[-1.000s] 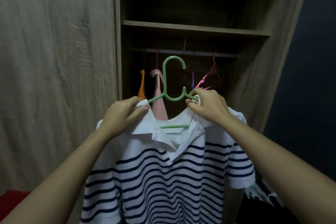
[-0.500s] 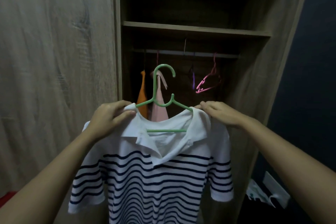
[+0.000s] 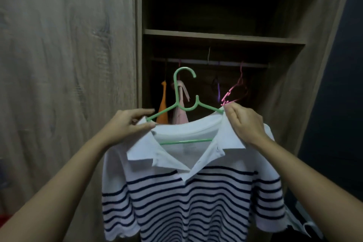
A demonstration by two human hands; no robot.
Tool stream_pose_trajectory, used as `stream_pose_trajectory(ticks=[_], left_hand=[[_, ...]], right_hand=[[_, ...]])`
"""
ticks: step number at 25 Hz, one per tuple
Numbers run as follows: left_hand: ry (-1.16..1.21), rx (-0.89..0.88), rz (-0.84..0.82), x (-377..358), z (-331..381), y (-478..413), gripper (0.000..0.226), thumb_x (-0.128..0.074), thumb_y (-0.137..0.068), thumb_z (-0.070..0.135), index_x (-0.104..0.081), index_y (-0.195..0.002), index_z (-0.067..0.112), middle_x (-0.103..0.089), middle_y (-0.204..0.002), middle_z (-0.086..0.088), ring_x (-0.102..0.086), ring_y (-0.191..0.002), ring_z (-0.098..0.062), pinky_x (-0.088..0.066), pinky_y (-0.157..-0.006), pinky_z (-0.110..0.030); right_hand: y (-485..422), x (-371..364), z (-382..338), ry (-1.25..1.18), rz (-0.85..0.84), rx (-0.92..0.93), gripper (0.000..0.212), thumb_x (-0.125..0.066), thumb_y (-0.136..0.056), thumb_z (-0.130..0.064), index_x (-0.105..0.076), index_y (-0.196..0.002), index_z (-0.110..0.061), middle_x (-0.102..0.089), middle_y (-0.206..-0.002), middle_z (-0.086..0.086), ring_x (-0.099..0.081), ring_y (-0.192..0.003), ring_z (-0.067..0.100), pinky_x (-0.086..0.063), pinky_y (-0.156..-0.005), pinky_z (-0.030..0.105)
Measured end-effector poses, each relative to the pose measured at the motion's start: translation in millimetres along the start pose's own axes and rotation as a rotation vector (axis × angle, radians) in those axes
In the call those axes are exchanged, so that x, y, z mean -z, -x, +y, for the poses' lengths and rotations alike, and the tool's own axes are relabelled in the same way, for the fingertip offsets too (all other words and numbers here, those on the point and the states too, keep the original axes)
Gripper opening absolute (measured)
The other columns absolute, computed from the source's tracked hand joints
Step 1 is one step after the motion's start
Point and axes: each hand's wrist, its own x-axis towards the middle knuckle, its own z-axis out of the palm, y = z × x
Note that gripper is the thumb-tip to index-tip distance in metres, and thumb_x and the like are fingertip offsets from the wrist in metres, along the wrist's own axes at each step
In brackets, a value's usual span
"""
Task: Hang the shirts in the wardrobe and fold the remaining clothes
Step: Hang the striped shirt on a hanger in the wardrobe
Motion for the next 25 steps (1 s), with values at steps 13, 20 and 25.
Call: stream_pose_trajectory(ticks=[13, 20, 25], left_hand=[[0.087, -0.085, 0.344, -4, 19, -5, 0.041, -0.071, -0.077, 0.034, -0.057, -0.115, 0.031, -0.059, -0.09, 0.023, -0.058, -0.086, 0.007, -0.048, -0.073, -0.017], [0.138, -0.084, 0.368, -5, 24, -1, 0.039, -0.076, -0.076, 0.025, -0.05, -0.096, 0.046, -0.061, -0.092, 0.019, -0.058, -0.089, 0.005, -0.05, -0.073, -0.024], [-0.045, -0.03, 0.263, 2, 18, -4, 0.041, -0.069, -0.077, 0.048, -0.058, -0.111, 0.03, -0.064, -0.095, 0.008, -0.06, -0.084, -0.007, -0.05, -0.073, -0.028]], right_hand=[[5, 11, 1, 0.009, -0.034, 0.081, 0.035, -0.03, -0.093, -0.051, -0.059, -0.101, -0.034, -0.059, -0.077, -0.016, -0.051, -0.068, 0.005, -0.034, -0.057, 0.027], [-11, 25, 10, -0.218, -0.564, 0.054, 0.024, -0.046, -0.092, -0.05, -0.063, -0.098, -0.035, -0.066, -0.088, -0.012, -0.061, -0.083, 0.007, -0.048, -0.078, 0.032], [-2, 17, 16, -0.195, -0.282, -0.018, 0.038, -0.047, -0.078, -0.065, -0.061, -0.095, -0.034, -0.063, -0.081, -0.011, -0.058, -0.077, 0.01, -0.045, -0.069, 0.036]])
